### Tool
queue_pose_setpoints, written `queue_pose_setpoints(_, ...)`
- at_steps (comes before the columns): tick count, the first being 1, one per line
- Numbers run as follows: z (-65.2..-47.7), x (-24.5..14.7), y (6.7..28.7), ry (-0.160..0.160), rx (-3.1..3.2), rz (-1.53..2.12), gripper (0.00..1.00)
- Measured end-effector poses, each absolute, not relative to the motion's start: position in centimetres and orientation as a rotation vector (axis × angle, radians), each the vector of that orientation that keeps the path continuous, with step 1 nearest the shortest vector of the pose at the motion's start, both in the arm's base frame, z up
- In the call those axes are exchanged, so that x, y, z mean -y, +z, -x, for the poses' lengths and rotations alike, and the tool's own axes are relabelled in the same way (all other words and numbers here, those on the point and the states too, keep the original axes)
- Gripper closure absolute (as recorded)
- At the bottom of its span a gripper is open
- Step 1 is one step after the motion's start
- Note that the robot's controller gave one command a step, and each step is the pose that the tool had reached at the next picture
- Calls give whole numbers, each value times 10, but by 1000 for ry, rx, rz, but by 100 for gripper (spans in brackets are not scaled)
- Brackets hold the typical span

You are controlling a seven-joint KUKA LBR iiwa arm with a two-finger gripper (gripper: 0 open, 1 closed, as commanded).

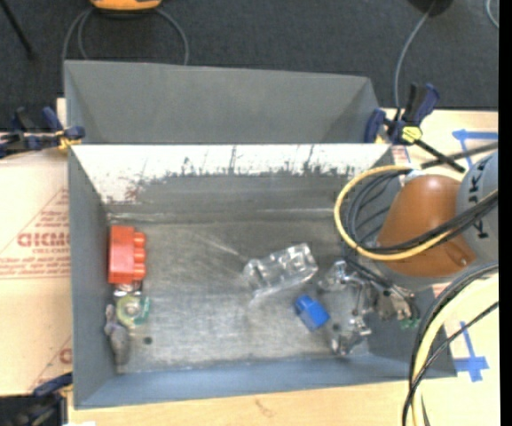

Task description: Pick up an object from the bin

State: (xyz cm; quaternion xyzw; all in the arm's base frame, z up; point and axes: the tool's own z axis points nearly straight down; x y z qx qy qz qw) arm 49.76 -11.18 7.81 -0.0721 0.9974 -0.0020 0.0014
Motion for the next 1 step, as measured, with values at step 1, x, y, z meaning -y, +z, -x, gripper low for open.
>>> queue_pose_setpoints(1, -542, 75, 75, -13, -3109, 394, 0)
